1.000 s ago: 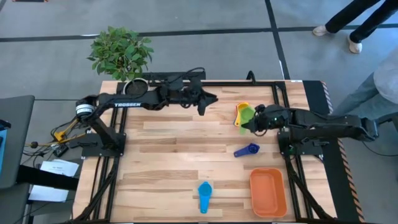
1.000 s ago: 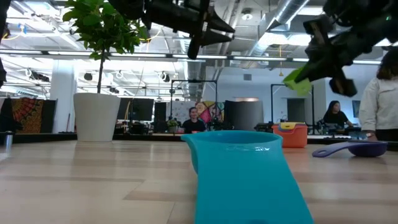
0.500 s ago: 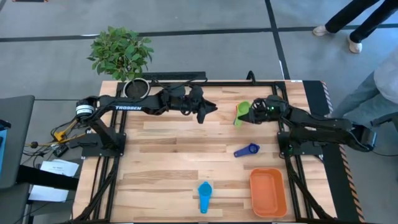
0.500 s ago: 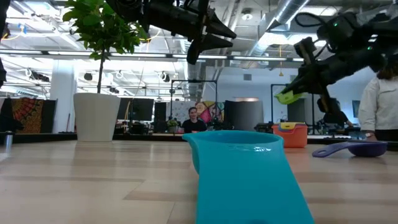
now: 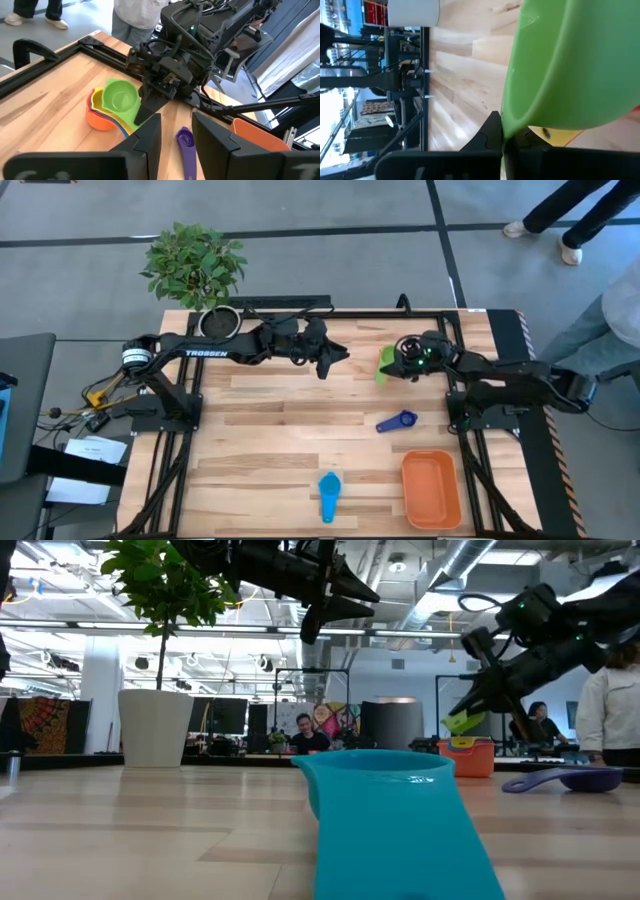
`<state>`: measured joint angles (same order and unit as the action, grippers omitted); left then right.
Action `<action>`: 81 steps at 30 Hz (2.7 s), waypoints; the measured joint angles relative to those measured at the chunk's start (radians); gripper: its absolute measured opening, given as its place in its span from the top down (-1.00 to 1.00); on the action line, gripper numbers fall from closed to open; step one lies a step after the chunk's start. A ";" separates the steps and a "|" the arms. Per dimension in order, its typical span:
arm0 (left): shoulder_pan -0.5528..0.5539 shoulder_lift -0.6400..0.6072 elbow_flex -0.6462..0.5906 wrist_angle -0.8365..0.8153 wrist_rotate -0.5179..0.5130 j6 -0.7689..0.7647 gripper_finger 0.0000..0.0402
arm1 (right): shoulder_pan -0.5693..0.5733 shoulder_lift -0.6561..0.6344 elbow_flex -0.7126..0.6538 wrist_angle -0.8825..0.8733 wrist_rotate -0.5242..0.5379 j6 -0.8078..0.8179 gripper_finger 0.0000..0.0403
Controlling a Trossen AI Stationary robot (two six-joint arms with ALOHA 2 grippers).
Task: Nest measuring cups in basket
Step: Stack the green measuring cup on top of the yellow measuring cup
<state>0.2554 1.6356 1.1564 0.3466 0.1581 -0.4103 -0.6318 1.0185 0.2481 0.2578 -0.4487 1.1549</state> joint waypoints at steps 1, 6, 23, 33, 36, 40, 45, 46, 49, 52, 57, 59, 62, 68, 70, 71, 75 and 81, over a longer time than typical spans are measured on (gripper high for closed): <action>0.000 0.000 0.000 0.000 0.000 0.000 0.52 | -0.005 0.007 0.000 0.007 0.000 0.000 0.96; 0.000 0.000 0.000 -0.002 0.001 0.000 0.52 | -0.028 0.034 0.000 0.015 0.001 0.022 0.92; 0.000 0.000 0.001 -0.025 -0.007 -0.001 0.52 | -0.030 0.013 0.000 0.006 -0.079 0.048 0.45; 0.011 0.059 0.001 -0.154 -0.164 0.098 0.52 | 0.100 -0.197 0.000 -0.037 -0.057 0.156 0.60; 0.029 0.133 0.003 -0.086 -0.137 0.082 0.52 | 0.125 -0.281 0.001 -0.123 0.098 0.135 0.71; 0.045 0.250 0.003 0.019 -0.093 0.010 0.52 | 0.146 -0.373 0.001 -0.233 0.362 0.092 0.90; 0.047 0.383 0.069 0.073 -0.085 0.033 0.52 | 0.172 -0.415 0.001 -0.318 0.571 0.059 0.92; 0.047 0.409 0.087 0.073 -0.085 0.044 0.52 | 0.174 -0.414 0.001 -0.343 0.596 0.056 0.90; 0.043 0.468 0.141 0.069 -0.082 0.068 0.52 | 0.171 -0.397 0.001 -0.411 0.654 0.047 0.90; 0.042 0.499 0.182 0.070 -0.063 0.072 0.52 | 0.164 -0.371 0.001 -0.441 0.688 0.025 0.96; 0.042 0.512 0.223 0.069 -0.065 0.091 0.52 | 0.165 -0.348 0.001 -0.439 0.721 0.022 0.94; 0.042 0.512 0.235 0.072 -0.066 0.122 0.52 | 0.164 -0.340 0.001 -0.440 0.739 0.022 0.91; 0.042 0.512 0.248 0.069 -0.066 0.173 0.52 | 0.164 -0.323 0.001 -0.439 0.742 0.022 0.90; 0.046 0.512 0.257 0.068 -0.067 0.190 0.52 | 0.164 -0.251 0.001 -0.438 0.743 0.005 0.97; 0.049 0.512 0.257 0.064 -0.067 0.200 0.52 | 0.164 -0.228 0.001 -0.437 0.743 -0.001 0.96; 0.050 0.512 0.257 0.057 -0.068 0.212 0.52 | 0.166 -0.219 0.001 -0.437 0.743 0.000 0.95; 0.052 0.512 0.257 0.024 -0.088 0.260 0.52 | 0.177 -0.201 0.001 -0.423 0.756 0.004 0.92; 0.051 0.544 0.258 0.036 -0.056 0.454 0.52 | 0.189 -0.200 0.001 -0.384 0.767 0.013 0.97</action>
<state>0.3069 2.1797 1.4147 0.3829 0.1026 0.0442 -0.4427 0.8181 0.2489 -0.1266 0.3180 1.1682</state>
